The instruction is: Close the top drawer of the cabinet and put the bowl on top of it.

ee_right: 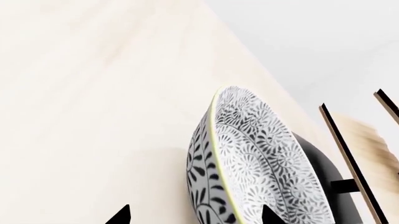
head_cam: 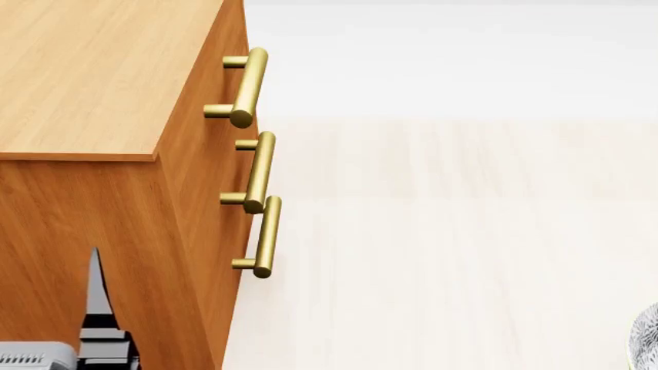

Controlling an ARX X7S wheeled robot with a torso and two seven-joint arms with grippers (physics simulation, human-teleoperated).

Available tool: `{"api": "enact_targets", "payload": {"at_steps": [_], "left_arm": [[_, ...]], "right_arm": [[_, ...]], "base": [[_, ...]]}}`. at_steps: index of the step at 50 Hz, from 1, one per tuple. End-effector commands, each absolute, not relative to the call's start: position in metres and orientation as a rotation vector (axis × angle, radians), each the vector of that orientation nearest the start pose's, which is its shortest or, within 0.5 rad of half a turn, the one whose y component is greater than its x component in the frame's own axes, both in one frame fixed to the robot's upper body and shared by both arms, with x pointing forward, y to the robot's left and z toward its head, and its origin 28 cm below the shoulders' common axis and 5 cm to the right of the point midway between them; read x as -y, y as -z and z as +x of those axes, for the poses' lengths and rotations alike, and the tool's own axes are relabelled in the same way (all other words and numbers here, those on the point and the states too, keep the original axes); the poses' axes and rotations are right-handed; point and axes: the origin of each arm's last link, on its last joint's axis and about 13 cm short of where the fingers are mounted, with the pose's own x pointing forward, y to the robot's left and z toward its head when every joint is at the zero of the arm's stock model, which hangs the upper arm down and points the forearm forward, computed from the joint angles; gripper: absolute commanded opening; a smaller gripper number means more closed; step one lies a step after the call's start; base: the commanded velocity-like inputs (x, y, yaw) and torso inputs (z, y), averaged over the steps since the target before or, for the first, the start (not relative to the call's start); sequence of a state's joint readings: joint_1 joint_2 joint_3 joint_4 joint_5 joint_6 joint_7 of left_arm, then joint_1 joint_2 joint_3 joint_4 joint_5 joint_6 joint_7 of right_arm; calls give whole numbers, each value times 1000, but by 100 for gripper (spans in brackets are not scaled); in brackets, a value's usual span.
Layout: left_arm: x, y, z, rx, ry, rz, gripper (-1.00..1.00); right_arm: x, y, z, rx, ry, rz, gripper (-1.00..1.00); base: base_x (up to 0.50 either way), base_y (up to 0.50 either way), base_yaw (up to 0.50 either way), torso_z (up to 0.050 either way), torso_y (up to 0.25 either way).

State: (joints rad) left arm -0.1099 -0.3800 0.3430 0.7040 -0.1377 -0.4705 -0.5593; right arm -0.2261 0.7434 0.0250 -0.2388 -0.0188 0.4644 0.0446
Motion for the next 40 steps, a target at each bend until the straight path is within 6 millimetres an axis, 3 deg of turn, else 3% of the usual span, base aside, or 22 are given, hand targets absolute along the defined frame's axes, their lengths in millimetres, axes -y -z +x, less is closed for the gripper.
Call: {"api": "enact_targets", "payload": {"at_steps": [1, 19, 40], "left_arm": [[-197, -130, 195, 287, -114, 171, 100], [-197, -127, 197, 283, -118, 170, 100], [-196, -122, 201, 271, -114, 175, 100]], "right_arm": [[269, -53, 165, -407, 65, -762, 100], [272, -53, 169, -416, 79, -772, 100], [272, -36, 176, -435, 89, -757, 100]], "base": [[0, 0, 0, 0, 0], [0, 0, 0, 0, 0], [0, 0, 0, 0, 0]]}}
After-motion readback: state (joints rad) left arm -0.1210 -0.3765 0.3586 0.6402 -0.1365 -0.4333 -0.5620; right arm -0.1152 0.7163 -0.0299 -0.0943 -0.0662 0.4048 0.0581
